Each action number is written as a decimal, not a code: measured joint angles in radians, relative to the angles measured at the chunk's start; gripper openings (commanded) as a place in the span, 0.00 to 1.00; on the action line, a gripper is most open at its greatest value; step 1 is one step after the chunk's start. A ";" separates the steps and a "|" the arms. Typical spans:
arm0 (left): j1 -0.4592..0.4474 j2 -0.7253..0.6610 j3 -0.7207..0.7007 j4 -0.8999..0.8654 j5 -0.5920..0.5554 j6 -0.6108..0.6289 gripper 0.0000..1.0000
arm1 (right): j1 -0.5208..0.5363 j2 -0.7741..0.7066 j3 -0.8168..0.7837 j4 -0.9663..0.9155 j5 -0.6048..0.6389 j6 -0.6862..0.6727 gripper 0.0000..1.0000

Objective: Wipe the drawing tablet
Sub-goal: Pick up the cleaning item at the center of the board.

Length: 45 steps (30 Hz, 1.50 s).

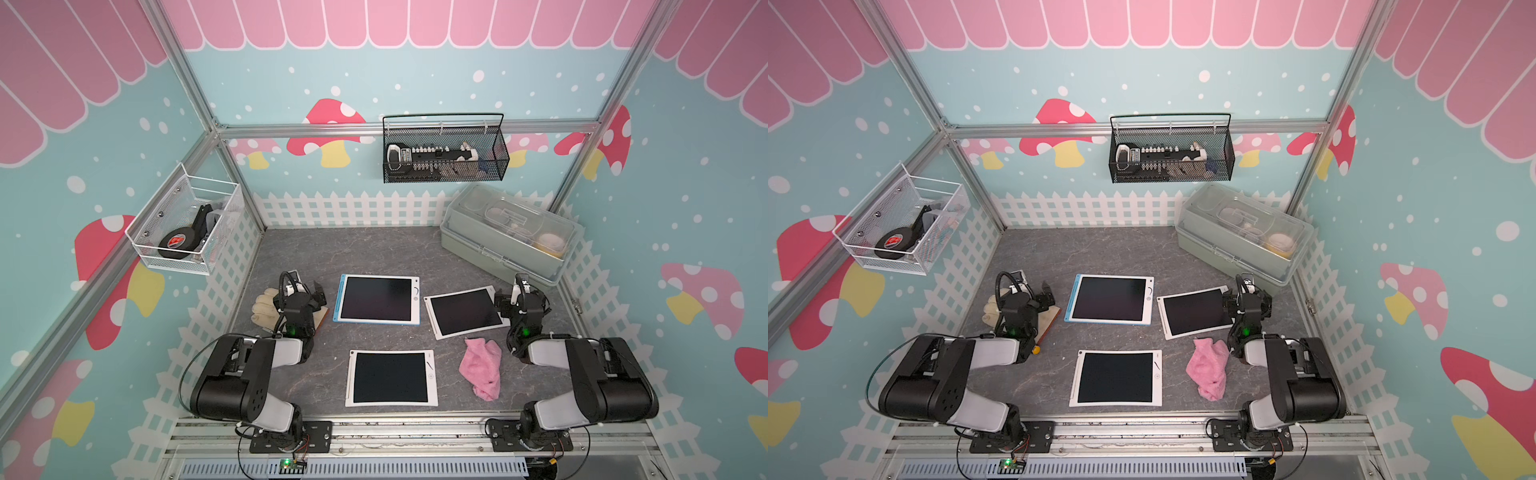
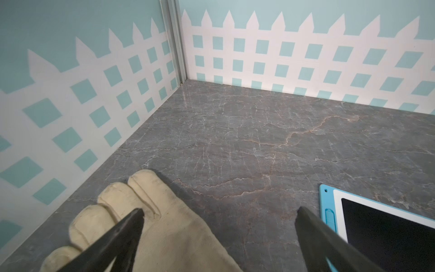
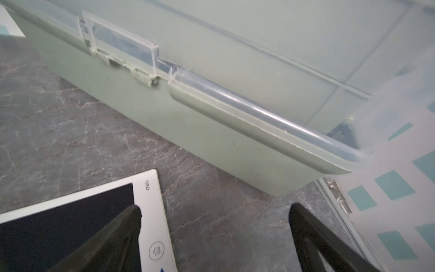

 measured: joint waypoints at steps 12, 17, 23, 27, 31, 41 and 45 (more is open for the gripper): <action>-0.088 -0.311 0.793 -0.951 0.051 -0.573 0.99 | 0.051 -0.247 0.967 -0.953 -0.017 0.470 0.98; -0.322 -0.244 0.743 -1.295 0.230 -0.721 0.86 | 0.312 -0.181 0.943 -1.327 -0.039 0.548 0.83; -0.589 -0.234 0.443 -1.571 0.380 -0.846 0.77 | 0.419 -0.230 0.460 -1.570 -0.163 0.681 0.83; -0.684 -0.327 0.306 -1.627 0.409 -0.920 0.73 | 0.441 -0.290 0.313 -1.566 -0.182 0.732 0.81; -0.691 -0.400 0.277 -1.622 0.414 -0.954 0.73 | 0.441 -0.372 0.197 -1.478 -0.184 0.776 0.75; -0.691 -0.465 0.219 -1.607 0.412 -0.978 0.65 | 0.441 -0.335 0.064 -1.250 -0.204 0.833 0.33; -0.691 -0.479 0.201 -1.617 0.407 -0.995 0.64 | 0.439 -0.285 0.066 -1.219 -0.192 0.850 0.00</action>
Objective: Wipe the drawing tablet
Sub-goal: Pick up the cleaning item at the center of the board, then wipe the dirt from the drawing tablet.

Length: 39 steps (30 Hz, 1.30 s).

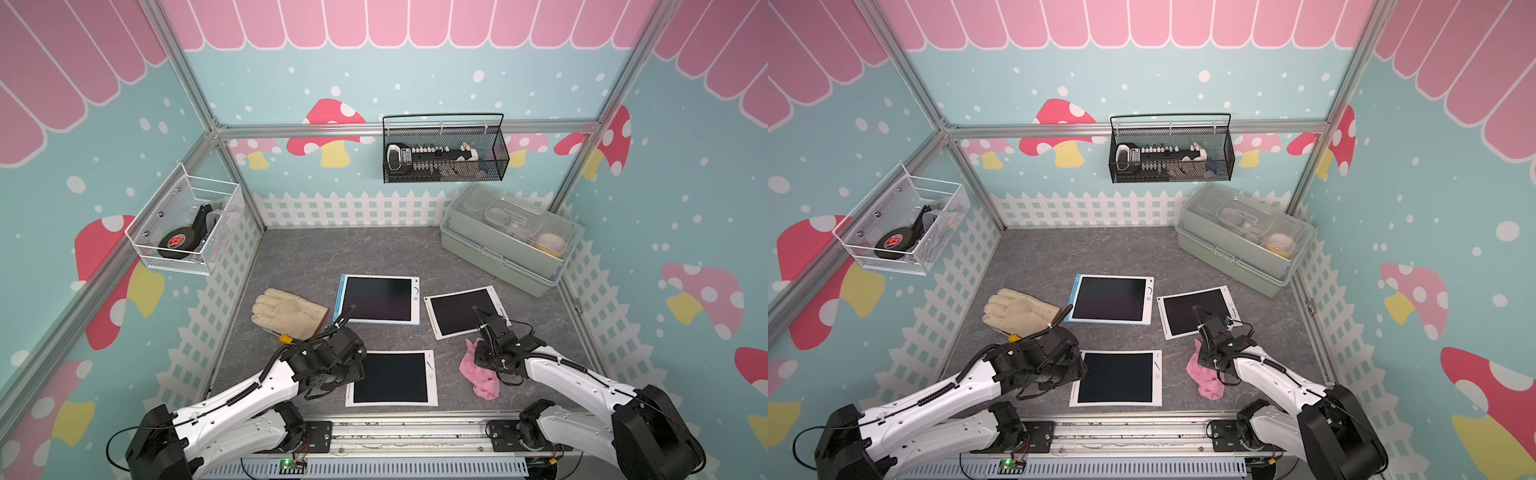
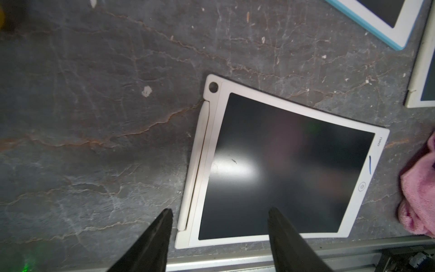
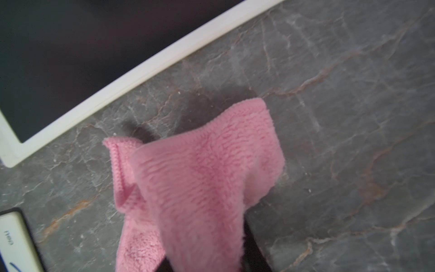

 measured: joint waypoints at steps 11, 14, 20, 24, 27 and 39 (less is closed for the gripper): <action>0.016 0.017 -0.067 -0.008 -0.019 0.000 0.52 | 0.292 -0.181 0.200 -0.005 0.160 -0.105 0.00; 0.048 0.017 -0.098 0.019 -0.012 0.012 0.48 | 0.419 -0.148 0.179 0.066 0.222 -0.127 0.00; 0.130 0.017 -0.134 0.071 0.033 0.056 0.44 | 0.606 0.003 0.149 0.261 0.332 -0.166 0.00; 0.137 0.047 -0.137 0.111 0.074 0.075 0.43 | 0.663 0.105 0.150 0.370 0.355 -0.188 0.00; 0.137 0.077 -0.138 0.131 0.094 0.085 0.43 | 0.689 0.151 0.149 0.419 0.364 -0.183 0.00; 0.138 0.120 -0.145 0.237 0.114 0.082 0.34 | 0.678 0.204 0.035 0.590 0.410 -0.119 0.00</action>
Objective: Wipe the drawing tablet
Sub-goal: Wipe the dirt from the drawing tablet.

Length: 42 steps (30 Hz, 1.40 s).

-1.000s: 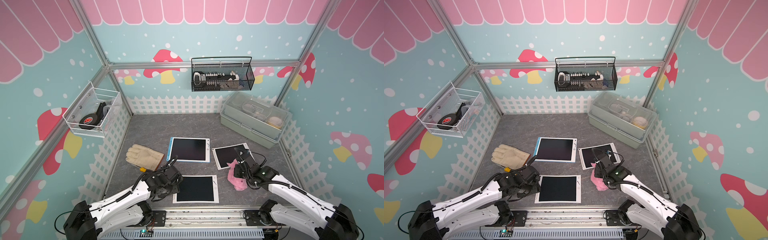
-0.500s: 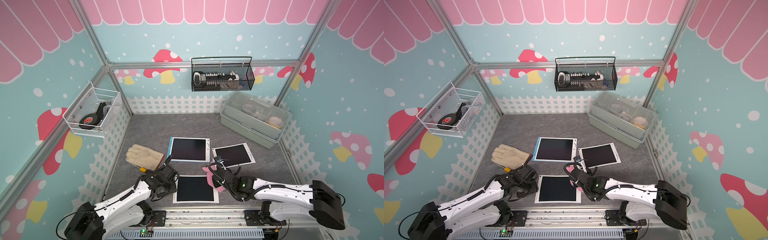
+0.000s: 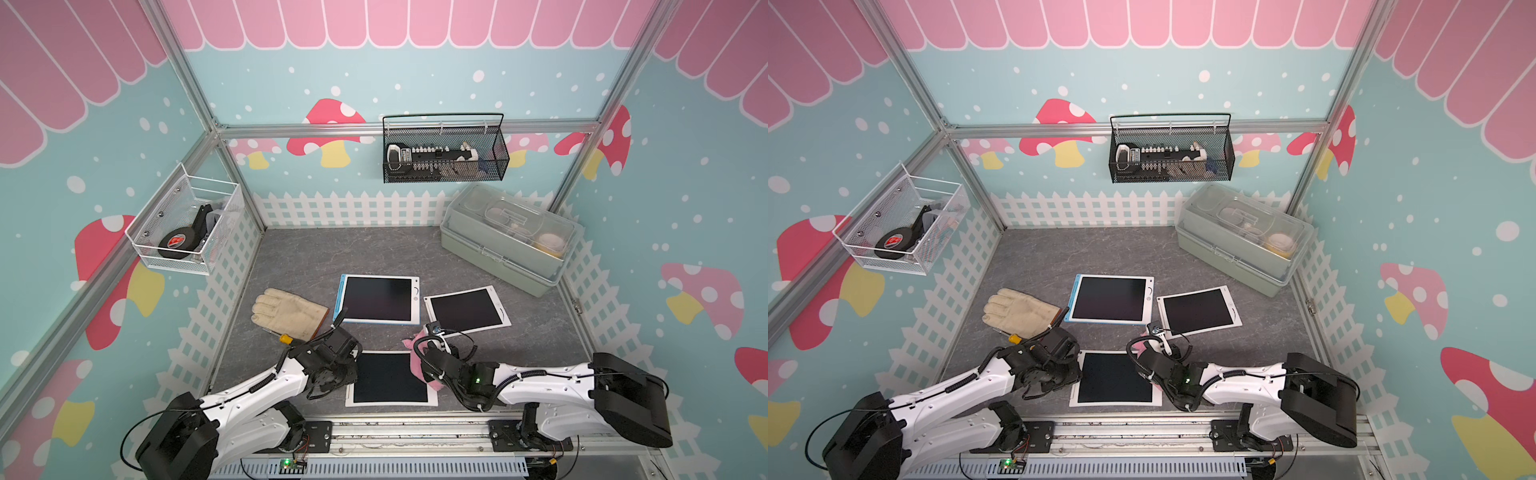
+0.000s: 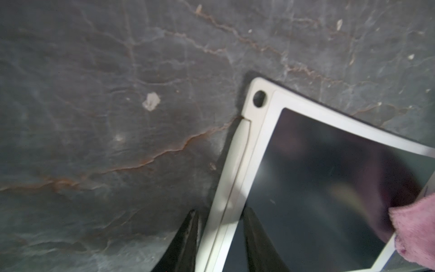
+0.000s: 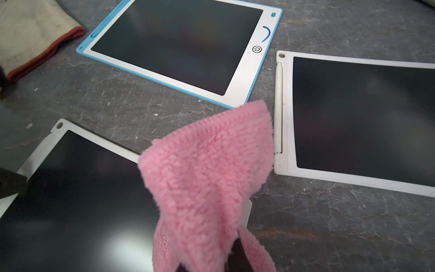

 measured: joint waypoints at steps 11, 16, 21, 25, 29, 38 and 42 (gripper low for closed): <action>0.009 0.121 0.050 0.110 -0.008 0.004 0.22 | -0.171 0.257 0.121 0.158 -0.113 -0.092 0.00; 0.022 0.146 0.064 0.121 -0.008 0.009 0.23 | -0.219 0.351 0.232 0.188 -0.177 -0.145 0.00; 0.022 0.151 0.063 0.124 -0.008 0.009 0.25 | -0.202 0.328 0.237 0.180 -0.194 -0.161 0.00; 0.022 0.154 0.064 0.123 -0.008 0.008 0.24 | -0.172 0.275 0.176 0.157 -0.173 -0.159 0.00; 0.022 0.173 0.075 0.124 -0.012 0.004 0.22 | -0.192 0.197 0.072 0.105 -0.123 -0.153 0.00; 0.020 0.217 0.104 0.127 -0.013 0.005 0.20 | -0.103 0.236 0.122 0.005 -0.038 -0.177 0.00; 0.016 0.224 0.108 0.127 -0.017 -0.004 0.19 | -0.010 0.327 0.209 0.018 -0.010 -0.177 0.00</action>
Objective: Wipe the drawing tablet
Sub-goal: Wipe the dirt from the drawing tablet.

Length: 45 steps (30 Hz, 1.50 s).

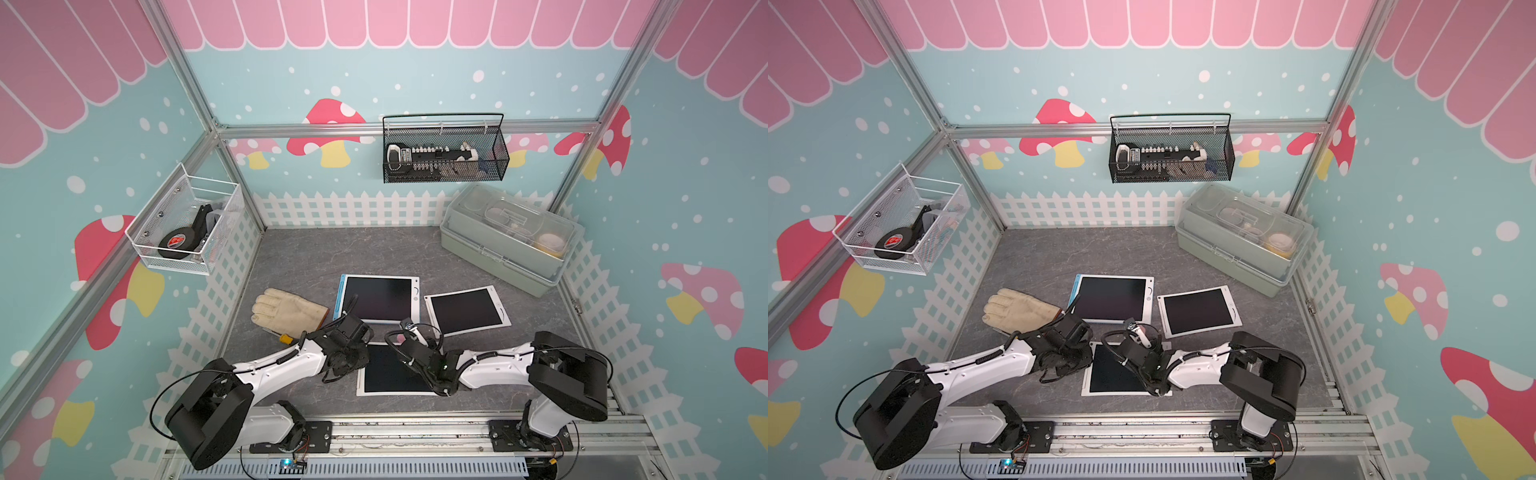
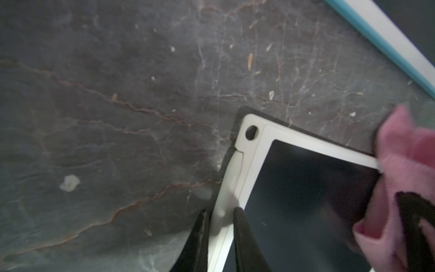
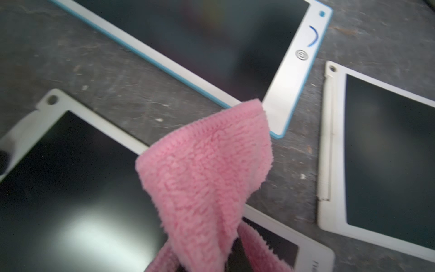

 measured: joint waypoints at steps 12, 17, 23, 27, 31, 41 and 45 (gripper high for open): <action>-0.008 0.016 -0.003 0.053 -0.007 -0.052 0.17 | -0.013 -0.177 -0.226 -0.029 0.163 0.154 0.00; -0.008 0.016 -0.003 0.053 -0.008 -0.052 0.17 | 0.036 -0.061 -0.126 -0.031 0.181 0.137 0.00; -0.010 0.018 -0.003 0.053 -0.010 -0.056 0.16 | 0.020 -0.093 -0.158 -0.031 0.180 0.198 0.00; -0.010 0.021 -0.002 0.058 -0.011 -0.056 0.16 | -0.039 -0.261 -0.270 -0.141 0.179 0.280 0.00; -0.010 0.025 0.002 0.056 -0.011 -0.056 0.16 | -0.030 -0.237 -0.248 -0.206 0.176 0.307 0.00; -0.011 0.041 0.015 0.054 -0.012 -0.056 0.14 | 0.042 -0.019 -0.014 -0.188 0.131 0.251 0.00; -0.013 0.047 0.016 0.072 -0.013 -0.055 0.14 | -0.010 -0.139 -0.138 -0.188 0.125 0.326 0.00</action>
